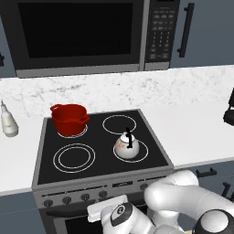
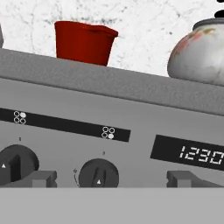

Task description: Pick the kettle from the counter and place it on a stove burner. Then turn the burner on.

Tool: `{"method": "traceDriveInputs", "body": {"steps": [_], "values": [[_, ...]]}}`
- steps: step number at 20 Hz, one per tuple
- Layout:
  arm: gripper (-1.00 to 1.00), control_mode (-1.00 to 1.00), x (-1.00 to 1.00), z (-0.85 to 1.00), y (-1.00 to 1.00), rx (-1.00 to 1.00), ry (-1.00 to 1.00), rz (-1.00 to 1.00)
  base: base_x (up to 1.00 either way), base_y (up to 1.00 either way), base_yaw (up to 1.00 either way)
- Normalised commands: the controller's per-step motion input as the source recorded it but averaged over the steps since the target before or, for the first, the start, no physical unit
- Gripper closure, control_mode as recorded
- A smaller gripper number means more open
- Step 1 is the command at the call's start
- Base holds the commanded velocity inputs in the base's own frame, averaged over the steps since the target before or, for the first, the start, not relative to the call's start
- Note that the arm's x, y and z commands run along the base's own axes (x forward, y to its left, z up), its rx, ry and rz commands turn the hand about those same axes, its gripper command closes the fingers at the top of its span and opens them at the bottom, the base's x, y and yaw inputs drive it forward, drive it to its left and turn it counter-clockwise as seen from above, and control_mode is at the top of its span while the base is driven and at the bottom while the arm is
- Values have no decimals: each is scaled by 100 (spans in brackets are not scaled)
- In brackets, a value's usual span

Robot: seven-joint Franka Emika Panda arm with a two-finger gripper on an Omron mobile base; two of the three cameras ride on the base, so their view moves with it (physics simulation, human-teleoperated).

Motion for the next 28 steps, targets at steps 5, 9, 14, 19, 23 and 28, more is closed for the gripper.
{"method": "traceDriveInputs", "body": {"steps": [5, 9, 14, 19, 23, 28], "values": [[-100, -100, 44, -26, -4, 3, 0, 0, 0, 0, 0], [-100, -100, 25, -21, 0, 10, 0, 0, 0, 0, 0], [-100, -100, 0, -25, 0, 12, 0, 0, 0, 0, 0], [-100, -100, -3, -24, 2, 5, 1, 0, 0, 0, 0], [-100, -100, -6, -43, 6, 0, 3, 0, 0, 0, 0], [-100, -100, -13, -10, 4, 0, 0, 0, 0, 0, 0]]}}
